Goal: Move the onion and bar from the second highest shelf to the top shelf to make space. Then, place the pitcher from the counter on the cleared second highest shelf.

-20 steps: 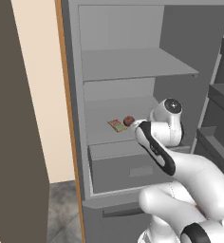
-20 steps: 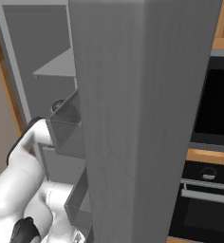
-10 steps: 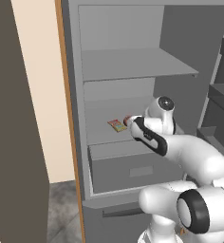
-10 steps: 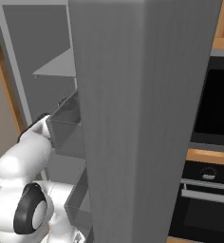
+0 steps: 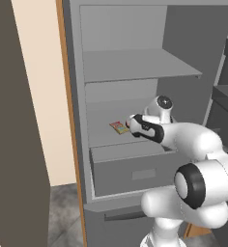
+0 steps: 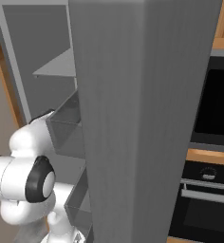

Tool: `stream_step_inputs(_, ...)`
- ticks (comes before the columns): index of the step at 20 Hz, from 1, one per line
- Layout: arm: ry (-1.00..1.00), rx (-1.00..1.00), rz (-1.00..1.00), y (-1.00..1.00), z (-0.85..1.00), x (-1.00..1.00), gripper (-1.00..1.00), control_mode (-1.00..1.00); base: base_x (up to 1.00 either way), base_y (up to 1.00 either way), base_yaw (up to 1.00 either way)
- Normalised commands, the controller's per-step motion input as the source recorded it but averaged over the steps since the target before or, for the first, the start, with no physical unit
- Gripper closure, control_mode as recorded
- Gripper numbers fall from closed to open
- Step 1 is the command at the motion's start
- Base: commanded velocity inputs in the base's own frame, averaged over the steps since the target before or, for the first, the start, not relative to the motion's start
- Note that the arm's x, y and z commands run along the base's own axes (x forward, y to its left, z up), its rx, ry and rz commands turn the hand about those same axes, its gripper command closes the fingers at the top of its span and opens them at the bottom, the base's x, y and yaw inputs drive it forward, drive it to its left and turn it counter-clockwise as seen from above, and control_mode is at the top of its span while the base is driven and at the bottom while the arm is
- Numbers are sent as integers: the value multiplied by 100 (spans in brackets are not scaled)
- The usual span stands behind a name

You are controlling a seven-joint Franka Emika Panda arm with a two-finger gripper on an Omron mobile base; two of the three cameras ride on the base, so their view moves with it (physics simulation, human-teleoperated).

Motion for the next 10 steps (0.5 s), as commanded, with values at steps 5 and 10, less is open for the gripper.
stream_step_inputs(5, 0, 1, 0, -1, -23, 35, -100, -100, 0, 0, 0)
stream_step_inputs(10, 0, 0, 0, -1, -27, 33, -100, -100, 0, 0, 0)
